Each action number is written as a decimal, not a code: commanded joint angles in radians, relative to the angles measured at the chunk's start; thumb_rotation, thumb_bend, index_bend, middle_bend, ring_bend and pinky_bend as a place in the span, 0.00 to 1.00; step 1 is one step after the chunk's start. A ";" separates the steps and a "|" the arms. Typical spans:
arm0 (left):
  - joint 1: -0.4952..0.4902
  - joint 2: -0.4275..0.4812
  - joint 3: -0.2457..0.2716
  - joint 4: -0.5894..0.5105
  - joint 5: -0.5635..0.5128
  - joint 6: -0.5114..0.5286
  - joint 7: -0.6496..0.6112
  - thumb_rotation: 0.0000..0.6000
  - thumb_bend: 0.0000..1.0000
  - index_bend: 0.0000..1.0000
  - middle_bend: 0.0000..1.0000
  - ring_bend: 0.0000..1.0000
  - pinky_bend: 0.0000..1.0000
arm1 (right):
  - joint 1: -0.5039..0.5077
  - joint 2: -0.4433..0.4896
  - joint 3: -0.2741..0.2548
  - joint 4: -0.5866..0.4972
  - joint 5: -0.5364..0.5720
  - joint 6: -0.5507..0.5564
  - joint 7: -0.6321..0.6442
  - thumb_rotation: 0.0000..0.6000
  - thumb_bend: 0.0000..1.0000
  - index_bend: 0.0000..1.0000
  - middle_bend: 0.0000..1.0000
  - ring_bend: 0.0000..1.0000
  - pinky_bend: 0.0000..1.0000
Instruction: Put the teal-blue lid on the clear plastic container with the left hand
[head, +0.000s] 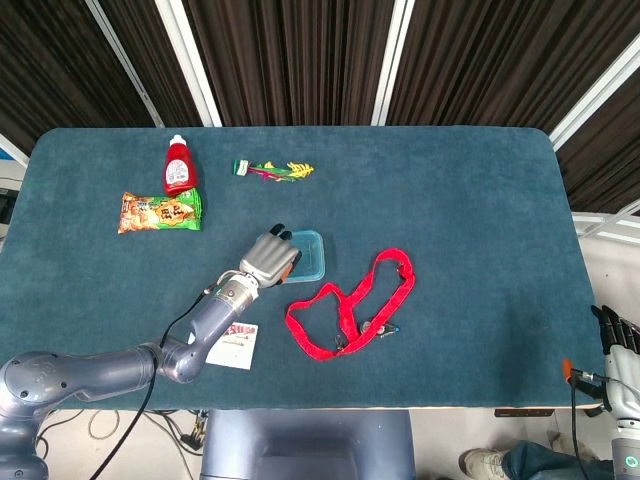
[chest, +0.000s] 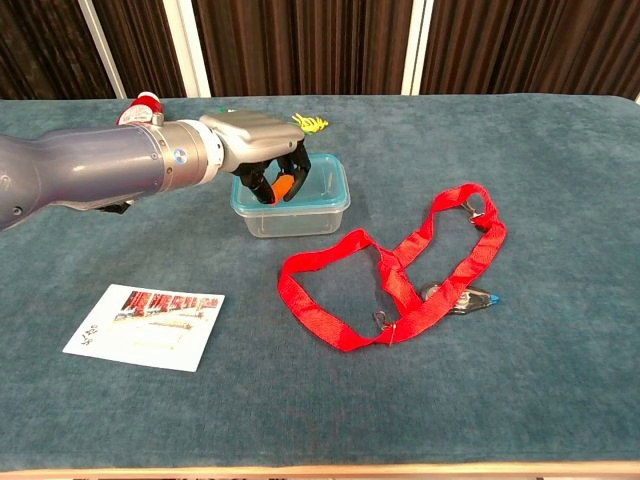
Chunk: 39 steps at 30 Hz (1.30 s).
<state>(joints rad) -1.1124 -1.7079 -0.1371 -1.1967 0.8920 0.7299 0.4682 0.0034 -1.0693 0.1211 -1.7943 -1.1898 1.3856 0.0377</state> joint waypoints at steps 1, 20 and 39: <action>0.001 -0.004 0.000 0.006 0.000 -0.001 0.002 1.00 0.56 0.62 0.52 0.20 0.13 | 0.000 0.000 0.000 0.000 0.000 -0.001 0.001 1.00 0.39 0.08 0.04 0.02 0.00; 0.014 -0.021 0.002 0.031 0.021 -0.010 -0.010 1.00 0.56 0.62 0.52 0.20 0.13 | 0.000 0.001 0.000 -0.001 0.002 -0.004 0.004 1.00 0.39 0.08 0.04 0.02 0.00; 0.024 -0.013 -0.015 0.016 0.056 0.011 -0.019 1.00 0.57 0.62 0.52 0.20 0.13 | 0.000 0.001 -0.001 -0.001 -0.002 -0.002 0.005 1.00 0.39 0.08 0.04 0.02 0.00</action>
<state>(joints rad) -1.0869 -1.7270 -0.1486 -1.1725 0.9448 0.7355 0.4460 0.0036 -1.0684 0.1201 -1.7952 -1.1920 1.3831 0.0423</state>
